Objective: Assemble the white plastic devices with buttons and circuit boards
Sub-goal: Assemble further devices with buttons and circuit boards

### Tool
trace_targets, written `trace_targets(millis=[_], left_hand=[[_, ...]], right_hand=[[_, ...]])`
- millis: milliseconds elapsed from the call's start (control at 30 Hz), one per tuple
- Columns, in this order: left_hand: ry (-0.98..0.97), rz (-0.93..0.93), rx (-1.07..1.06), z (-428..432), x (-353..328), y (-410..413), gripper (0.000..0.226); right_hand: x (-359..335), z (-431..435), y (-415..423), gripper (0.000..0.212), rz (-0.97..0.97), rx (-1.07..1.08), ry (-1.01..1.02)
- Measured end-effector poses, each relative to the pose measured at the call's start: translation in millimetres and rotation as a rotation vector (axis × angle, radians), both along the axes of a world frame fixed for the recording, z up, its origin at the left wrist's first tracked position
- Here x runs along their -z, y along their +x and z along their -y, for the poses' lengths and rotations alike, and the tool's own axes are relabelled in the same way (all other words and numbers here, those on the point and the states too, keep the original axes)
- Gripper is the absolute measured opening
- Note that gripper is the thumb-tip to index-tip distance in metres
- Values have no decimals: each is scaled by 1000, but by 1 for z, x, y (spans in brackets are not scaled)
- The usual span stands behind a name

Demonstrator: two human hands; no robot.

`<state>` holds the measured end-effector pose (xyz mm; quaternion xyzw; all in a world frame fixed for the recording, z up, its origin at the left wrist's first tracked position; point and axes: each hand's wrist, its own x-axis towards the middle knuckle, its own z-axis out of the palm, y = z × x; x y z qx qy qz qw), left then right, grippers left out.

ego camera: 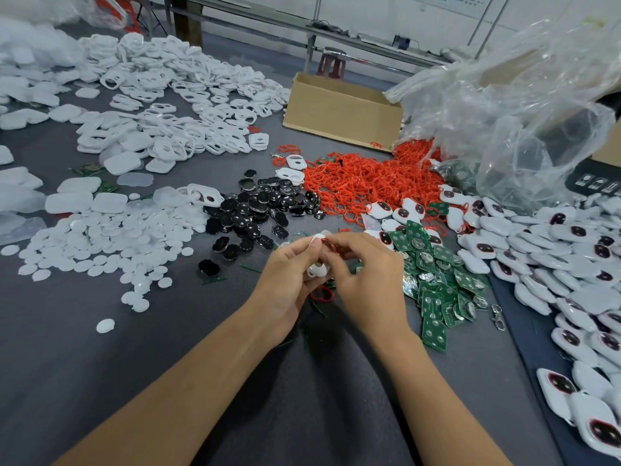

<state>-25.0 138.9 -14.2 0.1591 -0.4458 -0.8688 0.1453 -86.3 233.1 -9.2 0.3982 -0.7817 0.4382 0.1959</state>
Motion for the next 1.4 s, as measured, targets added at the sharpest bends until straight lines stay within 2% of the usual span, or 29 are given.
trace_targets(millis=[133,267,467,533,633,700,800,867,900,1000,1033,1100,1200,1400], left_hand=[[42,-10,-20,2,1,1,29],[54,-26,-21,3,2,0,26],[-75,-8,-72,2,1,0,27],[-130,-11,-96,2,0,0,27],[-194,-48,-71,1,-3,2,28],[-182,-67,-67,0,-5,3,26],[-126,-100,-60,1,-5,3,25],[-89,-133,-29,2,-5,3,29],[-67,-150,-10,2,-5,3,30],[-4,-153,3,2,-4,2,27],[14,-146,-6,2,-3,2,25],[24,-140,-16,4,-2,2,25],[41,-125,-15,3,-3,2,30],[89,-65,-23,2,-6,1,33]], right_hand=[[2,4,1,15,28,-13,-90],[4,6,0,15,175,-40,-152],[5,5,1,15,259,-60,-146],[4,5,0,20,399,-92,-197],[1,5,-4,40,764,-194,-349],[1,3,-7,39,968,-349,-448],[-1,-1,-8,33,1074,-527,-492],[-1,0,-6,33,1002,-491,-480],[-2,0,-5,34,872,-401,-438],[-1,1,-1,28,276,-45,-251],[-2,1,0,23,117,-16,-211],[0,1,2,19,-78,-9,-153],[1,0,0,14,-167,37,-139],[-1,0,1,13,-85,20,-136]])
